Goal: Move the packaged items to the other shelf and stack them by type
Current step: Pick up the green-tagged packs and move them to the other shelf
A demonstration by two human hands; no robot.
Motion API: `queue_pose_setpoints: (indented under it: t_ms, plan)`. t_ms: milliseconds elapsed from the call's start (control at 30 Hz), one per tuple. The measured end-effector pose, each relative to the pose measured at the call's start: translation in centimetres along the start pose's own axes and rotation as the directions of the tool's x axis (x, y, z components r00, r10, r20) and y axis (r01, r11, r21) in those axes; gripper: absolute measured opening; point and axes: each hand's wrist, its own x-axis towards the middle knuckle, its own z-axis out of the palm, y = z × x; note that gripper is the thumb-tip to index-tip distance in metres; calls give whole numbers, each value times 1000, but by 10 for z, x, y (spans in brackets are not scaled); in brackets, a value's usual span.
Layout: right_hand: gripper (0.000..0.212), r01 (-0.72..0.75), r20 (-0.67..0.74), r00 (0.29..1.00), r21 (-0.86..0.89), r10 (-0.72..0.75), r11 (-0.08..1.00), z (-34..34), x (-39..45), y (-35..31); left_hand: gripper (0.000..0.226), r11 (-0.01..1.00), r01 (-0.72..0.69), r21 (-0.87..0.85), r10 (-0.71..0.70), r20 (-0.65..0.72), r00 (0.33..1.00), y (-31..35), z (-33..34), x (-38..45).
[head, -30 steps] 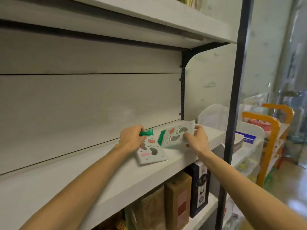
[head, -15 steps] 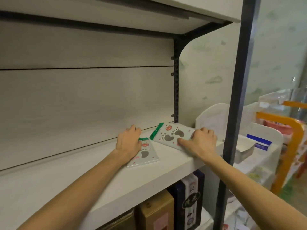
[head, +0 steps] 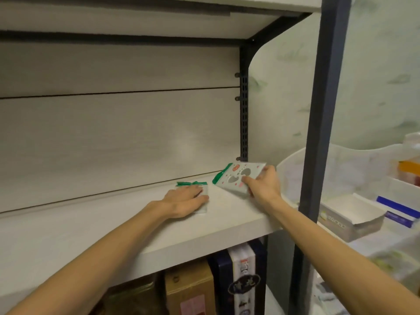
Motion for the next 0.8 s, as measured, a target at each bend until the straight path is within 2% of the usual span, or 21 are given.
queue_pose_setpoints:
  t_ms: [67,100,133,200,300,367,433,500,567,633,700,800]
  plan:
    - [53,43,-4,999,86,-43,995,-4,-4,-5,64,999,50,-11,-50,22,999,10,-3,2]
    - [67,57,3,998,131,-58,990,-4,-5,-5,66,996,72,-50,-70,32,997,13,-4,3]
    - [80,68,10,997,168,-71,983,-5,-6,-6,70,991,93,-100,-90,40,995,16,-5,4]
    - [90,64,30,997,207,-72,976,-5,-6,-7,81,959,112,-261,-111,19,994,21,-4,4]
    - [80,31,13,999,210,-35,977,-1,-5,-8,88,861,70,-504,-109,-48,993,29,2,1]
    - [67,9,3,1000,203,-10,979,3,-2,-9,87,779,48,-625,-102,-50,994,31,6,1]
    - [59,-12,54,999,179,2,984,8,-1,-6,85,716,8,-698,-32,-22,999,35,8,2]
    - [49,33,93,995,57,-38,998,11,-2,-3,81,714,-17,-700,22,-2,1000,37,12,8]
    - [42,136,90,988,-162,-123,977,11,-3,-3,74,722,-9,-692,32,21,999,44,15,10]
    - [42,189,87,982,-318,-170,929,11,-3,-1,66,824,-36,-565,11,-47,999,45,18,14]
    - [45,182,88,983,-411,-160,893,10,-1,0,77,932,-66,-357,40,-80,996,40,23,20]
    - [48,128,92,991,-498,-95,858,10,4,3,90,983,-15,-184,3,-61,998,43,26,24]
